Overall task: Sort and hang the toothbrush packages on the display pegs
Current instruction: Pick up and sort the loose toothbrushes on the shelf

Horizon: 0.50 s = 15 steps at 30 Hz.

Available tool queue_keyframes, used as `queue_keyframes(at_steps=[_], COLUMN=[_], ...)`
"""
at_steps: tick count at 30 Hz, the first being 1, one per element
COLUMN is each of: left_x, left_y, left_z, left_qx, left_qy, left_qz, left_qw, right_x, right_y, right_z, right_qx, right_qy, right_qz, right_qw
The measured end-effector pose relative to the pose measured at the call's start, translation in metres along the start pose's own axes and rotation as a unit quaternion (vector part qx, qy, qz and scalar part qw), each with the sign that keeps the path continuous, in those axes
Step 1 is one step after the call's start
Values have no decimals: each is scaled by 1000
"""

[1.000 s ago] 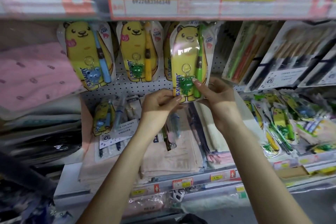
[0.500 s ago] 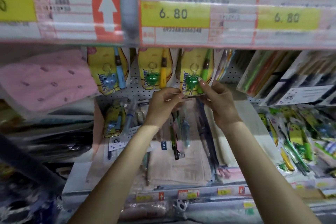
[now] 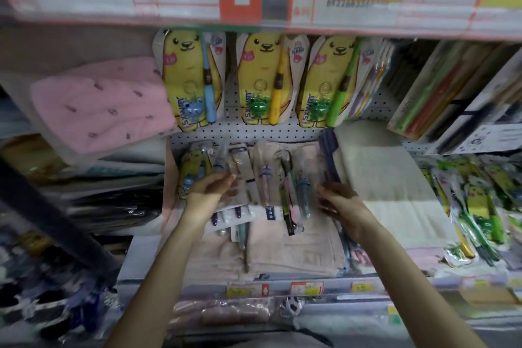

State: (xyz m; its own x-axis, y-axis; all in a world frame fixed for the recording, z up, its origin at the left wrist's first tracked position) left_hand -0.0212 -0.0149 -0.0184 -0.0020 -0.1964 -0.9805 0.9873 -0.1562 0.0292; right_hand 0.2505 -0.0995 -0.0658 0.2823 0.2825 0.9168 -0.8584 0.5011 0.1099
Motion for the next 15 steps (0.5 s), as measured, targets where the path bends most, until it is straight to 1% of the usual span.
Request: queue_keyframes(at_steps=[2,6,9,15], left_x=[5,12,17,31], left_y=[-8,-23,-33,-42], left_z=[4,13,20,33], left_qx=[-4,-14,-23,-20], left_qy=[-7,-15,-20,-35], left_qz=[-5,-8,-3,-9], left_qw=[1000,1000,1000,999], right_x=[-7,-18,-18,-19], right_y=[1,13,27,32], right_z=[-1,-7,-16,-25], right_qx=[5,11,48,54], right_qy=[0,42,69,156], right_qz=[9,-27,-35,-47], right_qw=[1000,999,996,985])
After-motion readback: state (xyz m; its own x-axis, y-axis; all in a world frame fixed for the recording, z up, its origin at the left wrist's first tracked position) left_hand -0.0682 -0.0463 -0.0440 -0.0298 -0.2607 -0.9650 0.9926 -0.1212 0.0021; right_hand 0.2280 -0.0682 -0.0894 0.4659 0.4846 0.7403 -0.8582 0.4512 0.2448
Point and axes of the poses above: each hand's wrist, its own z-axis away from the middle knuckle, its own y-axis out of the palm, x = y × z, the point moved 5 cm from there along -z, towards the middle knuckle, and after that the axes turned 2 degrees about -z, right-handed, at the moved point
